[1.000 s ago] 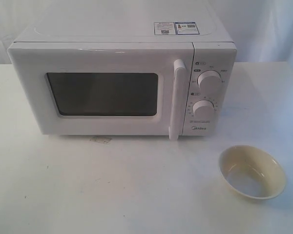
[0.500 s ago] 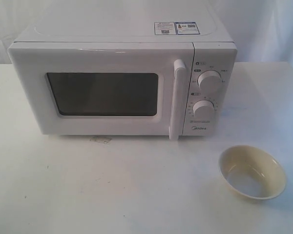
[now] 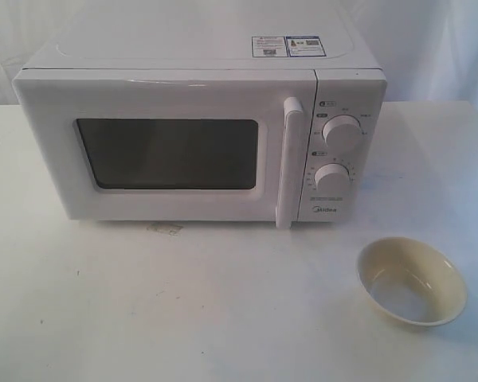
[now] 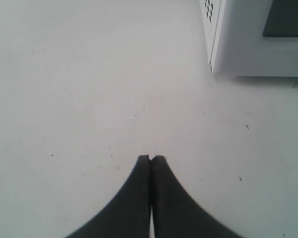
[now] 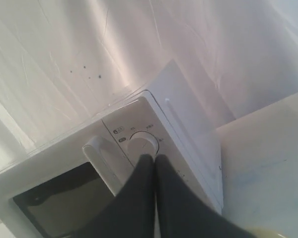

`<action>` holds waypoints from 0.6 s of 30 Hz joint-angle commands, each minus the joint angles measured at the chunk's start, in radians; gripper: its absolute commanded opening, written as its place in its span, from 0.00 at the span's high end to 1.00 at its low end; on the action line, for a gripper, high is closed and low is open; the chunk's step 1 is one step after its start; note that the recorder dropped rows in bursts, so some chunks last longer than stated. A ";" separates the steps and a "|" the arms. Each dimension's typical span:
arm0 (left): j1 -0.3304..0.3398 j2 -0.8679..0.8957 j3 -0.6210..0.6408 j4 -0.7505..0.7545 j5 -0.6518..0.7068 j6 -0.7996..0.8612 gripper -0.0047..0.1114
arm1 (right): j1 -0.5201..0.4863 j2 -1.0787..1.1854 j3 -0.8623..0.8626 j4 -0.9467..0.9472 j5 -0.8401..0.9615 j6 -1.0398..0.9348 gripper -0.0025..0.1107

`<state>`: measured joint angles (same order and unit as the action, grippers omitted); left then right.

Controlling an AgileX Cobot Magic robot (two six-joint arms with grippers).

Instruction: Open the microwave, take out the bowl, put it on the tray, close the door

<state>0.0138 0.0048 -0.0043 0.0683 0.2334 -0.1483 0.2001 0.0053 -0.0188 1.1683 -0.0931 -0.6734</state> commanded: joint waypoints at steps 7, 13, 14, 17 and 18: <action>0.003 -0.005 0.004 -0.001 -0.002 -0.001 0.96 | -0.005 -0.005 0.015 -0.983 0.049 0.733 0.98; 0.003 -0.005 0.004 -0.001 -0.002 -0.001 0.96 | -0.005 -0.005 0.019 -1.229 0.269 0.808 0.98; 0.003 -0.005 0.004 -0.001 -0.002 -0.001 0.96 | -0.005 -0.005 0.019 -1.234 0.287 0.808 0.98; 0.003 -0.005 0.004 -0.001 -0.002 -0.001 0.96 | -0.005 -0.005 0.019 -1.236 0.347 0.808 0.98; 0.003 -0.005 0.004 -0.001 -0.002 -0.001 0.96 | -0.005 -0.005 0.019 -1.236 0.375 0.808 0.98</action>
<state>0.0138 0.0048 -0.0043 0.0683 0.2334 -0.1483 0.2001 0.0053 -0.0069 -0.0488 0.2136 0.1277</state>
